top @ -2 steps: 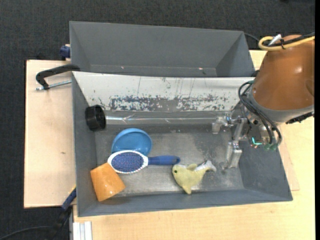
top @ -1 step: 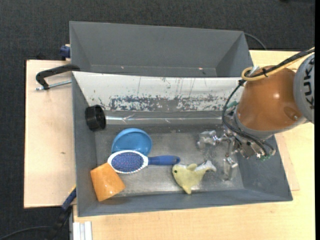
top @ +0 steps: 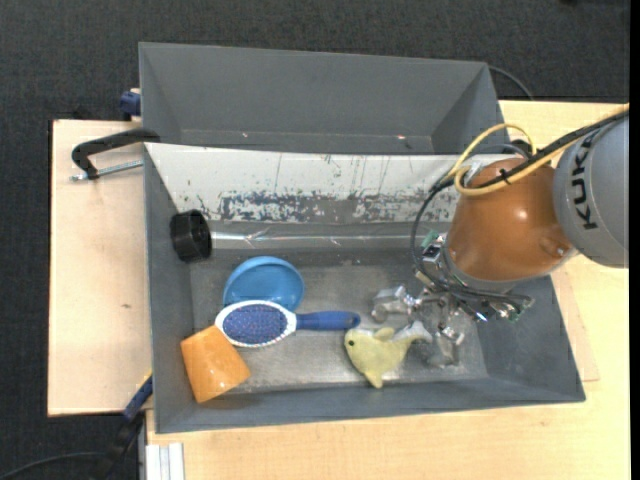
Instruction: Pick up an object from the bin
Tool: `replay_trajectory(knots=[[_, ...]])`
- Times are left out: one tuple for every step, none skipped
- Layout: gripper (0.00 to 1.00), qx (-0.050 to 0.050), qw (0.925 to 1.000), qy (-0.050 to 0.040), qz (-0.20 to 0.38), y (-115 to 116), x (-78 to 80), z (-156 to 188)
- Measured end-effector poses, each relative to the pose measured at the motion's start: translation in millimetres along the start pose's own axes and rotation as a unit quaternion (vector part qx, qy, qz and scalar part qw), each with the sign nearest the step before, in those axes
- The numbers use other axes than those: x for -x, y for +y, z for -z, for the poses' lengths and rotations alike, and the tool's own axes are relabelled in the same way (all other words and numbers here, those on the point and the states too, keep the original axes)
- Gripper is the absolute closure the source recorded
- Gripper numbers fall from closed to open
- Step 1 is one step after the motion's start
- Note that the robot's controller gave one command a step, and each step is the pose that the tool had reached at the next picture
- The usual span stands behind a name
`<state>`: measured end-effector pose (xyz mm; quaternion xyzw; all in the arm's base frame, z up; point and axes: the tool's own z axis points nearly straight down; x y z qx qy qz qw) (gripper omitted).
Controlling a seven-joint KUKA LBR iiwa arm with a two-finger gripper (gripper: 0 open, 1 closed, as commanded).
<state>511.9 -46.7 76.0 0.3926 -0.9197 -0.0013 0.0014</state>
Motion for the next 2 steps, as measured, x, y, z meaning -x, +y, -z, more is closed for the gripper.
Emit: replay_trajectory(knots=[[1.0, -0.001, 1.0, -0.0011, 0.0, -0.9, 0.6, 1.5], [1.0, -0.008, 0.999, -0.0061, -0.043, -26.5, -28.5, 203.4]])
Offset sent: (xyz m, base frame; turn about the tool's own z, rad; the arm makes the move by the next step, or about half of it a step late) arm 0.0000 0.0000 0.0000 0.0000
